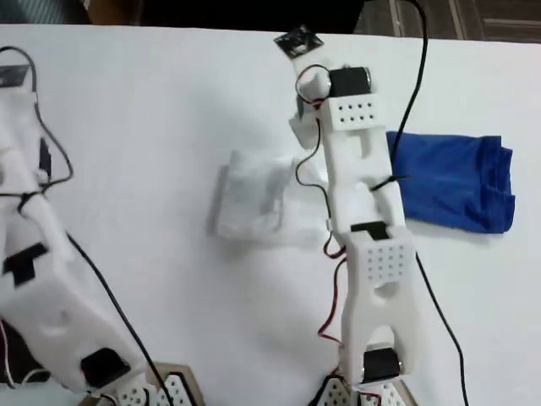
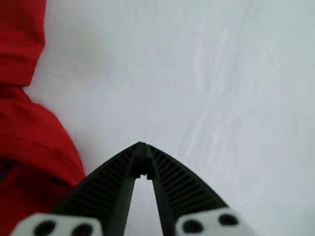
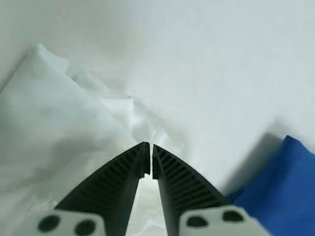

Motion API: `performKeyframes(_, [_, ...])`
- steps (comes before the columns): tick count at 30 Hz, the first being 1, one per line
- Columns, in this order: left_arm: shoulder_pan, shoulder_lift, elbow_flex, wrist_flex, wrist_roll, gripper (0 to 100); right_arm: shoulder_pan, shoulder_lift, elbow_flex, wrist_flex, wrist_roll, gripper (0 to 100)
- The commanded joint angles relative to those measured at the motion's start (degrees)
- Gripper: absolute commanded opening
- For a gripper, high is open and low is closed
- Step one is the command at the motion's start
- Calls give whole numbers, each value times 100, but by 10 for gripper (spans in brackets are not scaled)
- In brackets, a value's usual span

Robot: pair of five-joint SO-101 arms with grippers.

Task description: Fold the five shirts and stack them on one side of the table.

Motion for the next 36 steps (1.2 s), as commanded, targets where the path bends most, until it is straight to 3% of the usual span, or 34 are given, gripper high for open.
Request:
performKeyframes(1, [-97, -1407, 1701, -800, -53, 27, -154, 171, -791, 48, 44, 22])
performKeyframes(7, [-53, -3727, 5473, -3209, 88, 26, -338, 769, -870, 22, 44, 22])
performKeyframes(12, [-18, -4554, 7020, -4123, 105, 26, -330, 884, -756, 145, 44, 22])
performKeyframes(20, [-18, -3622, 7363, -5073, 123, 26, -374, -462, 1336, 171, 44, 22])
performKeyframes(30, [-26, -2716, 6677, -4774, 123, 26, -338, -2976, 4624, 119, 413, 22])
performKeyframes(36, [-26, -2708, 6677, -4774, 123, 26, -268, -3635, 6145, -119, 1002, 22])
